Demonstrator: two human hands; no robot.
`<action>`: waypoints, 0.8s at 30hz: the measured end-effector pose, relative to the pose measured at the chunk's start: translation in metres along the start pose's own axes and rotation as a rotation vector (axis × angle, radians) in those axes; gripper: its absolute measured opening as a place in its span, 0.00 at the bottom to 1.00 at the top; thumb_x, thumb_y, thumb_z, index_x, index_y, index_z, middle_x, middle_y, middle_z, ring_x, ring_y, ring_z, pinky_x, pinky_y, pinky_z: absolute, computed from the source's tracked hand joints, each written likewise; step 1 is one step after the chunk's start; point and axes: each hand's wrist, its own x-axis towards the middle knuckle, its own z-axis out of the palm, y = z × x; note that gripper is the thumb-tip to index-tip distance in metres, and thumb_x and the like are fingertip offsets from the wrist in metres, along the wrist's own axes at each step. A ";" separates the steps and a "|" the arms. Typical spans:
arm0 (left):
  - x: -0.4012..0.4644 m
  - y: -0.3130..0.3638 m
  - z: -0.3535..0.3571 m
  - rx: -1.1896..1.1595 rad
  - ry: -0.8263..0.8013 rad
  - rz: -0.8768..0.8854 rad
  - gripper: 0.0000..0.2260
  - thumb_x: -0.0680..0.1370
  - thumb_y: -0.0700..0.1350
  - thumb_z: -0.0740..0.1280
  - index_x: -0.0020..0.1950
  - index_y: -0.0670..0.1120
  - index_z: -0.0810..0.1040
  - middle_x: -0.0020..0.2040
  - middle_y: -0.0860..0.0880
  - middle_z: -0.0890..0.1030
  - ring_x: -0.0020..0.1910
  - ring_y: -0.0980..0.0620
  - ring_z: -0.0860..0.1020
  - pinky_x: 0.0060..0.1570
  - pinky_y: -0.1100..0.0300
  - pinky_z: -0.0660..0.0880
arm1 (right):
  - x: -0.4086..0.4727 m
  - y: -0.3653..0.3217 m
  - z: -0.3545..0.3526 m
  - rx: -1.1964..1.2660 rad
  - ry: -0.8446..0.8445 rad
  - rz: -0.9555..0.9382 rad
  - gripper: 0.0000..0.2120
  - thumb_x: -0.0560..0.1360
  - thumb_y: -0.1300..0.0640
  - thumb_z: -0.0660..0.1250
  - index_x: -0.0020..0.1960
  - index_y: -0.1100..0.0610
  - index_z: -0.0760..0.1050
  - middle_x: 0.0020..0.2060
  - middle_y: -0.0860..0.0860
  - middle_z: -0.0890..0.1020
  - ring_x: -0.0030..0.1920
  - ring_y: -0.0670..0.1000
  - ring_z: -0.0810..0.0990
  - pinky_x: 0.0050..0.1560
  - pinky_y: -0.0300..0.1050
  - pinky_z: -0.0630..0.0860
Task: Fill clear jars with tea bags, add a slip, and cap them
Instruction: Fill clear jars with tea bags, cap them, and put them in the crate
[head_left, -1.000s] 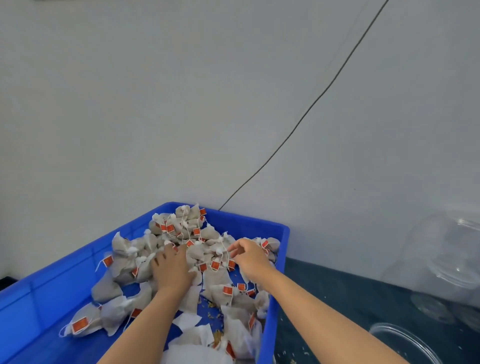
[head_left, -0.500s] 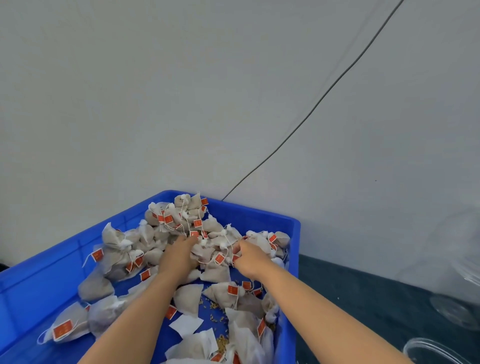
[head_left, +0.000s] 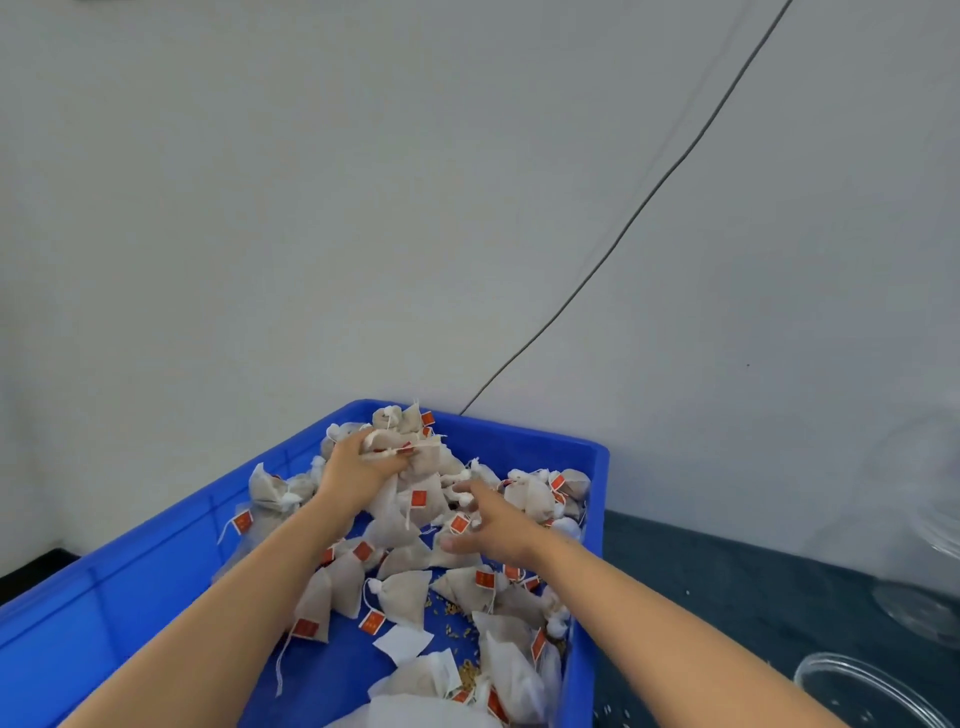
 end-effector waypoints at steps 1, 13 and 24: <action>-0.004 0.005 -0.001 -0.077 -0.002 -0.030 0.04 0.75 0.44 0.72 0.45 0.52 0.78 0.42 0.48 0.81 0.43 0.49 0.80 0.41 0.56 0.76 | -0.002 -0.004 0.002 0.030 -0.021 -0.012 0.35 0.73 0.50 0.72 0.74 0.48 0.58 0.69 0.50 0.68 0.66 0.52 0.71 0.65 0.50 0.72; -0.056 0.068 -0.001 -0.675 -0.190 -0.245 0.06 0.79 0.43 0.66 0.44 0.42 0.77 0.31 0.47 0.81 0.27 0.53 0.81 0.27 0.62 0.77 | -0.061 -0.049 -0.011 0.597 0.103 -0.128 0.16 0.77 0.56 0.68 0.64 0.53 0.71 0.58 0.56 0.78 0.55 0.53 0.80 0.50 0.49 0.82; -0.122 0.137 0.032 -0.857 -0.264 -0.247 0.03 0.78 0.42 0.64 0.46 0.43 0.73 0.40 0.43 0.76 0.39 0.47 0.76 0.48 0.50 0.76 | -0.160 -0.065 -0.018 1.069 -0.005 -0.099 0.38 0.66 0.54 0.76 0.70 0.50 0.61 0.63 0.56 0.78 0.57 0.60 0.81 0.52 0.60 0.80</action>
